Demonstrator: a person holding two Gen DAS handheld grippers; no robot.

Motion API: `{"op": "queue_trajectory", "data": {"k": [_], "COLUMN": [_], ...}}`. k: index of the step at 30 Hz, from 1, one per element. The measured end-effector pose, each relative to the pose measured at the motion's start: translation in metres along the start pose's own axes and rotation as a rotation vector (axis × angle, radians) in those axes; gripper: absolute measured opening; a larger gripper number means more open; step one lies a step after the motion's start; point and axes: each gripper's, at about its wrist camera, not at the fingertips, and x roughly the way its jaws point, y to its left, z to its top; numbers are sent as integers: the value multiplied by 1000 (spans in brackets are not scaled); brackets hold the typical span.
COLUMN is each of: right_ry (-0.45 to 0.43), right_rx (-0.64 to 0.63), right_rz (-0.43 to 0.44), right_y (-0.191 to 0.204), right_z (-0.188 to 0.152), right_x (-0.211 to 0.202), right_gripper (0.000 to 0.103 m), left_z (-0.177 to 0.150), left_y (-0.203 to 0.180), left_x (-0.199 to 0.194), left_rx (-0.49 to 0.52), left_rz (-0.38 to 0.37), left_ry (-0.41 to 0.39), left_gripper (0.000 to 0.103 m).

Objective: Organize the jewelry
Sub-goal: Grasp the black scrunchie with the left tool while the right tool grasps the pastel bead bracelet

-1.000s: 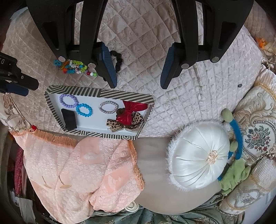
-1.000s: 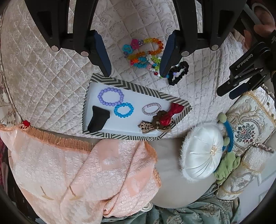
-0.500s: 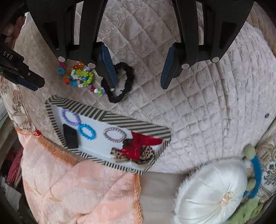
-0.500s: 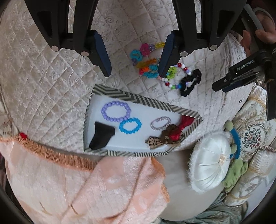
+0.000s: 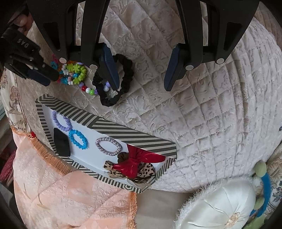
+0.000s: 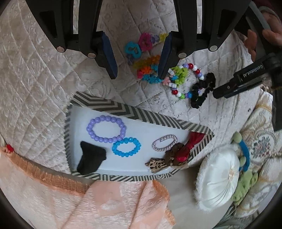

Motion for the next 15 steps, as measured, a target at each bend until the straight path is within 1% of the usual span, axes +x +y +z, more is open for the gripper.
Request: {"op": "queue_trajectory", "data": {"k": [11, 15], "right_ry": [30, 31], "right_rx": [-57, -54], "right_rz": [-21, -18], "right_y": [9, 8], "right_z": [2, 1], "right_x": [15, 17], "right_gripper": [47, 47], "left_z": [2, 2], "left_y": [-6, -7], "left_x": [15, 19], "left_rx": [24, 29], "left_rz": [19, 26], "left_ry": [18, 18], "left_gripper": [52, 52]}}
